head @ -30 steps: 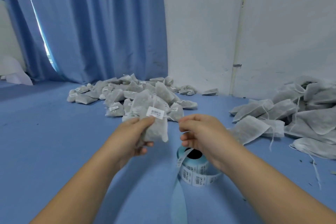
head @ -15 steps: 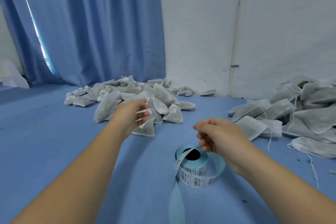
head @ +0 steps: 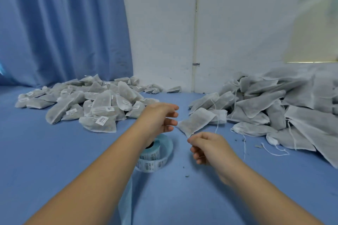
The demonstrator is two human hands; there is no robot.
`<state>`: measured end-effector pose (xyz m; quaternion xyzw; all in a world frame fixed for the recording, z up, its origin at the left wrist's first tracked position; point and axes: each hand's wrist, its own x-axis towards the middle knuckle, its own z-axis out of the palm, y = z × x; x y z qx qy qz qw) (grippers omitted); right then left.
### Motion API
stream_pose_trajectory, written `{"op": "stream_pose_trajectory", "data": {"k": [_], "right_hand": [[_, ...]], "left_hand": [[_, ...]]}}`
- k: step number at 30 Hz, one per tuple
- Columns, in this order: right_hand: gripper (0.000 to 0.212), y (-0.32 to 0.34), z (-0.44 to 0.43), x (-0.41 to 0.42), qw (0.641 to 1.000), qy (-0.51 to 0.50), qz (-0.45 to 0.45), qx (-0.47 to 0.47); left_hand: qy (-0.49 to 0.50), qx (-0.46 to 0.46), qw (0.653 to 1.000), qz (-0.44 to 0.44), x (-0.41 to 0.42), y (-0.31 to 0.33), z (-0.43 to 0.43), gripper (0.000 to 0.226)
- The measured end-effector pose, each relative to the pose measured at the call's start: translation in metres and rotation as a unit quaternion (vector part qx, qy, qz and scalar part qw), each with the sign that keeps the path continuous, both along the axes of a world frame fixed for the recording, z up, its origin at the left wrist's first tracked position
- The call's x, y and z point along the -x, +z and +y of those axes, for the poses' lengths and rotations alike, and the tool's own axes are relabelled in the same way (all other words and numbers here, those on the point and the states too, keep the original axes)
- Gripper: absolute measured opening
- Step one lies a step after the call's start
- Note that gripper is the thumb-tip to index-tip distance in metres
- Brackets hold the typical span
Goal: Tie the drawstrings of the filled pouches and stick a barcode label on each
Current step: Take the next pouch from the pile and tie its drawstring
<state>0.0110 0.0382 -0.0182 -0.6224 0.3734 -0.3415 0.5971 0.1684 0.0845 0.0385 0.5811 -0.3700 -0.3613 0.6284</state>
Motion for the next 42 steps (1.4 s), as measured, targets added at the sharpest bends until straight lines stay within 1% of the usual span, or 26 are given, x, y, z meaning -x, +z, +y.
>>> {"op": "stream_pose_trajectory", "data": {"k": [2, 4, 7, 9, 10, 12, 14, 16, 19, 20, 21, 25, 27, 29, 32, 34, 36, 37, 39, 41, 42], "right_hand": [[0.009, -0.006, -0.008, 0.021, 1.0, -0.016, 0.002, -0.011], [0.009, -0.01, -0.016, 0.037, 0.999, -0.025, 0.002, -0.023], [0.007, -0.016, -0.031, 0.064, 0.998, -0.038, -0.01, -0.047], [0.008, -0.019, -0.041, 0.078, 0.996, -0.045, -0.04, -0.072], [0.009, -0.02, -0.045, 0.084, 0.993, -0.048, -0.062, -0.086], [0.009, -0.02, -0.053, 0.091, 0.988, -0.06, -0.097, -0.101], [0.008, -0.019, -0.058, 0.095, 0.984, -0.071, -0.119, -0.107], [0.009, -0.019, -0.06, 0.095, 0.983, -0.076, -0.126, -0.109], [0.009, -0.02, -0.064, 0.095, 0.982, -0.083, -0.127, -0.11], [0.009, -0.02, -0.065, 0.095, 0.982, -0.086, -0.128, -0.11], [0.009, -0.021, -0.066, 0.095, 0.982, -0.089, -0.128, -0.11], [0.008, -0.022, -0.068, 0.096, 0.982, -0.091, -0.122, -0.111], [0.008, -0.022, -0.069, 0.096, 0.982, -0.098, -0.117, -0.114], [0.008, -0.022, -0.071, 0.097, 0.981, -0.111, -0.109, -0.116], [0.008, -0.023, -0.073, 0.098, 0.98, -0.149, -0.092, -0.094], [0.007, -0.024, -0.074, 0.101, 0.979, -0.192, -0.055, -0.035], [0.008, -0.022, -0.075, 0.106, 0.97, -0.238, 0.003, 0.058], [0.012, -0.019, -0.076, 0.109, 0.961, -0.251, 0.034, 0.111], [0.033, -0.016, -0.077, 0.115, 0.948, -0.249, 0.071, 0.185], [0.052, -0.011, -0.076, 0.12, 0.947, -0.22, 0.087, 0.217], [0.053, -0.009, -0.076, 0.122, 0.946, -0.2, 0.103, 0.234]], "left_hand": [[-0.02, -0.02, 1.0, -0.011, 0.022, -0.004, -0.013, 0.013], [-0.02, -0.037, 0.998, -0.044, 0.035, -0.009, -0.023, 0.012], [-0.001, -0.064, 0.989, -0.137, 0.051, -0.02, -0.044, 0.015], [0.023, -0.079, 0.975, -0.204, 0.057, -0.029, -0.06, 0.015], [0.037, -0.091, 0.966, -0.24, 0.058, -0.034, -0.069, 0.015], [0.07, -0.122, 0.941, -0.308, 0.058, -0.043, -0.086, 0.026], [0.097, -0.142, 0.92, -0.352, 0.057, -0.052, -0.102, 0.036], [0.119, -0.155, 0.895, -0.402, 0.056, -0.06, -0.114, 0.043], [0.148, -0.179, 0.83, -0.506, 0.052, -0.067, -0.131, 0.058], [0.15, -0.184, 0.818, -0.523, 0.05, -0.069, -0.137, 0.061], [0.146, -0.192, 0.816, -0.524, 0.049, -0.071, -0.142, 0.064], [0.124, -0.262, 0.833, -0.471, 0.045, -0.078, -0.157, 0.067], [0.122, -0.287, 0.83, -0.462, 0.045, -0.08, -0.159, 0.06], [0.129, -0.28, 0.828, -0.468, 0.046, -0.081, -0.158, 0.047], [0.134, -0.233, 0.848, -0.457, 0.054, -0.079, -0.151, 0.036], [0.131, -0.187, 0.865, -0.447, 0.064, -0.076, -0.142, 0.034], [0.119, -0.132, 0.885, -0.43, 0.077, -0.073, -0.132, 0.032], [0.11, -0.103, 0.896, -0.419, 0.085, -0.071, -0.127, 0.031], [0.087, -0.049, 0.91, -0.402, 0.1, -0.068, -0.116, 0.028], [0.067, -0.008, 0.922, -0.381, 0.113, -0.067, -0.106, 0.032], [0.059, 0.007, 0.926, -0.372, 0.119, -0.068, -0.102, 0.037]]}}
